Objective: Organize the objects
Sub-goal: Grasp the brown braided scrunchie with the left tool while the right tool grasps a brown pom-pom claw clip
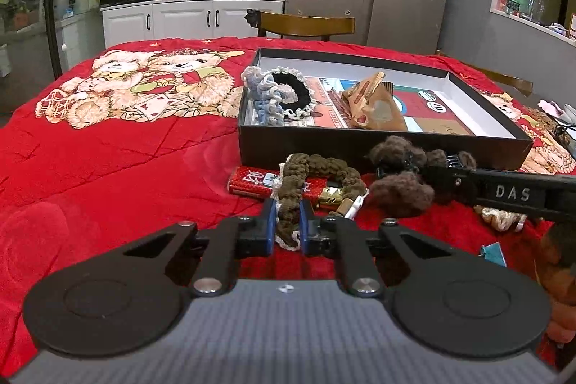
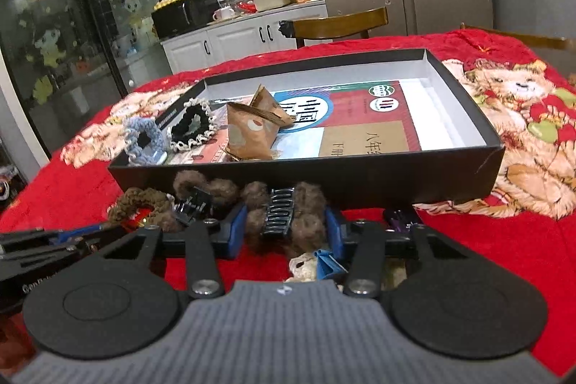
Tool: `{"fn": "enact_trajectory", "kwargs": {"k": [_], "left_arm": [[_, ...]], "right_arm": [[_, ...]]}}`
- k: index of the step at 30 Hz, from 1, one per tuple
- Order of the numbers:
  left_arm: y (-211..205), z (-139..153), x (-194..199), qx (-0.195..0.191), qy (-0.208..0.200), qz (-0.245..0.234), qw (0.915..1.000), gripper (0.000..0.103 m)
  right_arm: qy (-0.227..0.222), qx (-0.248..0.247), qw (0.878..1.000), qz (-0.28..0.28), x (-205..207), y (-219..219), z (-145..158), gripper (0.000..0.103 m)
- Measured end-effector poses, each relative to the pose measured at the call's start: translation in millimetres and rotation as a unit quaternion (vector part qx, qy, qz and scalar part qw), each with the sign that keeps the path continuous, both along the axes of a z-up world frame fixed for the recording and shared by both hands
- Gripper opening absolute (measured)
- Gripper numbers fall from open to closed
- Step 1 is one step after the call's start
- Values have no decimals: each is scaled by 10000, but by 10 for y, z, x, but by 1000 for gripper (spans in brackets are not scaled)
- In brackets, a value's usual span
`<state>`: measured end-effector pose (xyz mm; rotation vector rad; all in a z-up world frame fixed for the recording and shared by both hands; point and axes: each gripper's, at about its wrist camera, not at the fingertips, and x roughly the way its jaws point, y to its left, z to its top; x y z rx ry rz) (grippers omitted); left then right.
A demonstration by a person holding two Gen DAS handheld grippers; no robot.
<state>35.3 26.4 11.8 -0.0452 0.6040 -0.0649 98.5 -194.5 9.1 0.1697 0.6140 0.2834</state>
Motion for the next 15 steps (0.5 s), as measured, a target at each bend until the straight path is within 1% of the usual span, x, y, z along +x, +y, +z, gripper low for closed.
{"fn": "enact_trajectory", "kwargs": {"k": [9,12,15], "left_arm": [[-20,8,-22,25,-58,-4,10000,16],[-31,22,-54,68,-160,33,9998,16],[-54,55,-121,151,-371,56,9992,15]], "right_arm": [[-38,179,9998,-15,-18,-28,9,47],[-40,229,9997,-16,-19,-46,9,47],[-108,233,9997,-32,-43,-45,22,47]]}}
